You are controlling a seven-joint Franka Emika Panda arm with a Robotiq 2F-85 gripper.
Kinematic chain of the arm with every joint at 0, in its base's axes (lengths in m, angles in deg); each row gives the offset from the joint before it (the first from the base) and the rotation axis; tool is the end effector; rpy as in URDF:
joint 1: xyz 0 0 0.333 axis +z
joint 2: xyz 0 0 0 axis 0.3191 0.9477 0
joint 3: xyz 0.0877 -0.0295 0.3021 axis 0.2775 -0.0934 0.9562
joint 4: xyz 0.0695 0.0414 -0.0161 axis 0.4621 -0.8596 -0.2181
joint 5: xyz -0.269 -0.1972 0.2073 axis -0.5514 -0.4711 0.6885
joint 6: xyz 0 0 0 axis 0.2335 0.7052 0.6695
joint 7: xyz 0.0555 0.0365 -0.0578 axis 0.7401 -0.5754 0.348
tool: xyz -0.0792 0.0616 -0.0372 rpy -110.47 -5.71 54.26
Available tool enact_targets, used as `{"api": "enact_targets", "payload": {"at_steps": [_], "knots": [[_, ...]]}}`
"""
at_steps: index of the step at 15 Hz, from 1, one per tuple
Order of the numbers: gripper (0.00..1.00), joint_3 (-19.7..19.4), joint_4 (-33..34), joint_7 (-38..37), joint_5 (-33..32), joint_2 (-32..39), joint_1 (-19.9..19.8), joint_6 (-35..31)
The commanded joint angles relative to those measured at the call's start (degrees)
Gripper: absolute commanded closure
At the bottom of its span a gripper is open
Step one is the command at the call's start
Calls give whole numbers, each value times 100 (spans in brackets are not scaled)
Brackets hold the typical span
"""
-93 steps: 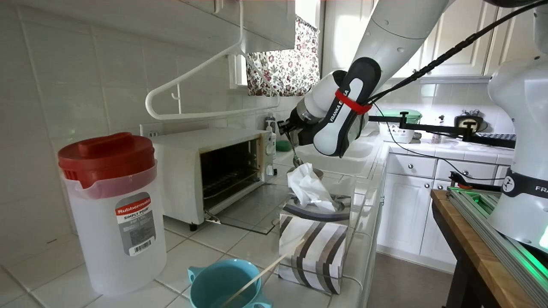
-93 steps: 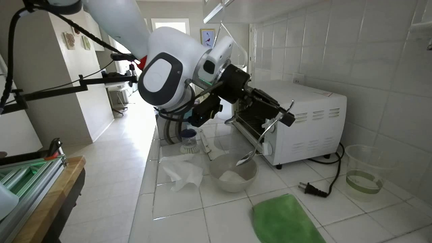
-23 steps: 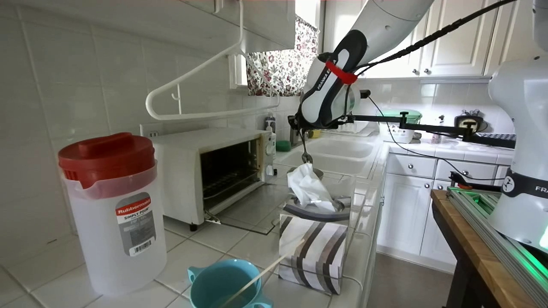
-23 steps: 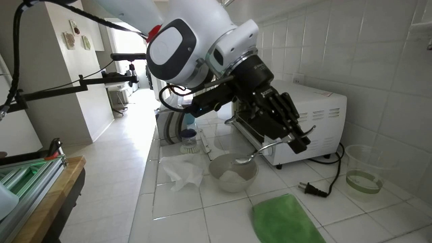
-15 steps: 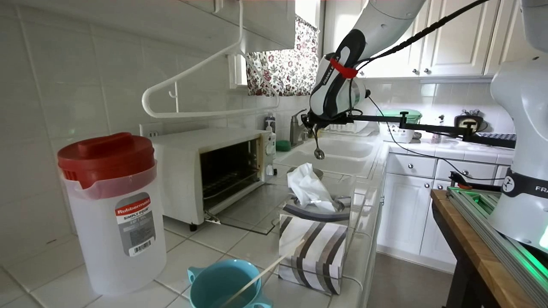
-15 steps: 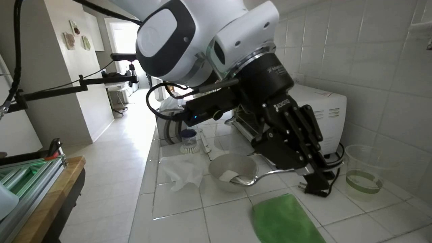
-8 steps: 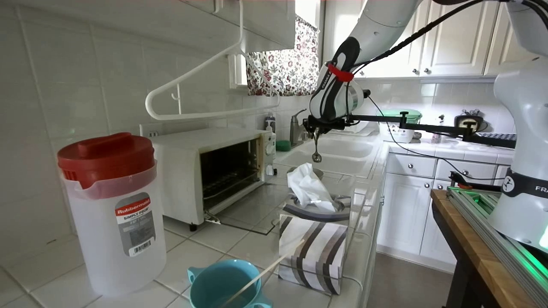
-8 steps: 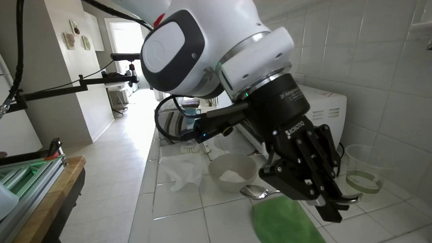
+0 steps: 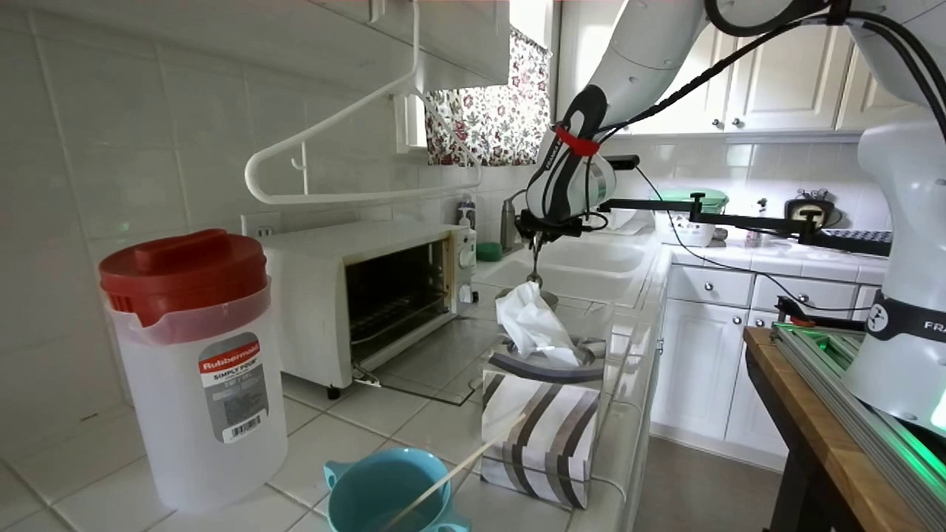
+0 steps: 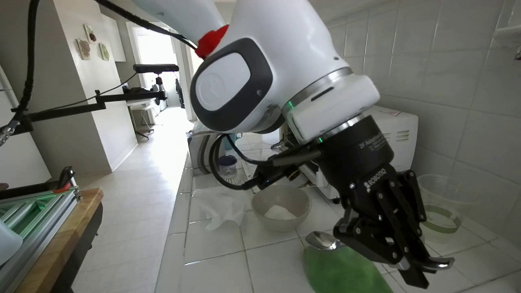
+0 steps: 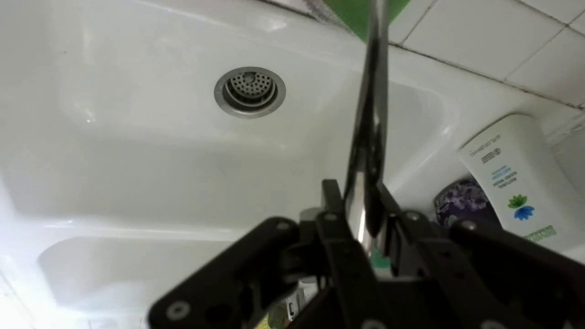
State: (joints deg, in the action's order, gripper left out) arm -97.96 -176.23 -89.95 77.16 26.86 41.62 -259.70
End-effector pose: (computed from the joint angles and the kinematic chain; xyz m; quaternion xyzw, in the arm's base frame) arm 0.5502 -0.2822 0.2350 0.7426 -0.5856 0.2911 0.1445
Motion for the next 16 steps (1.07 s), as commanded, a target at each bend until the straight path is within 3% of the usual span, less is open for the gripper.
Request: {"api": "enact_targets", "payload": {"at_steps": [1,16], "knots": [[95,150,291,-407,-201,205,-256,17],[95,629,795,-1139,-536,456,-513,285]]}}
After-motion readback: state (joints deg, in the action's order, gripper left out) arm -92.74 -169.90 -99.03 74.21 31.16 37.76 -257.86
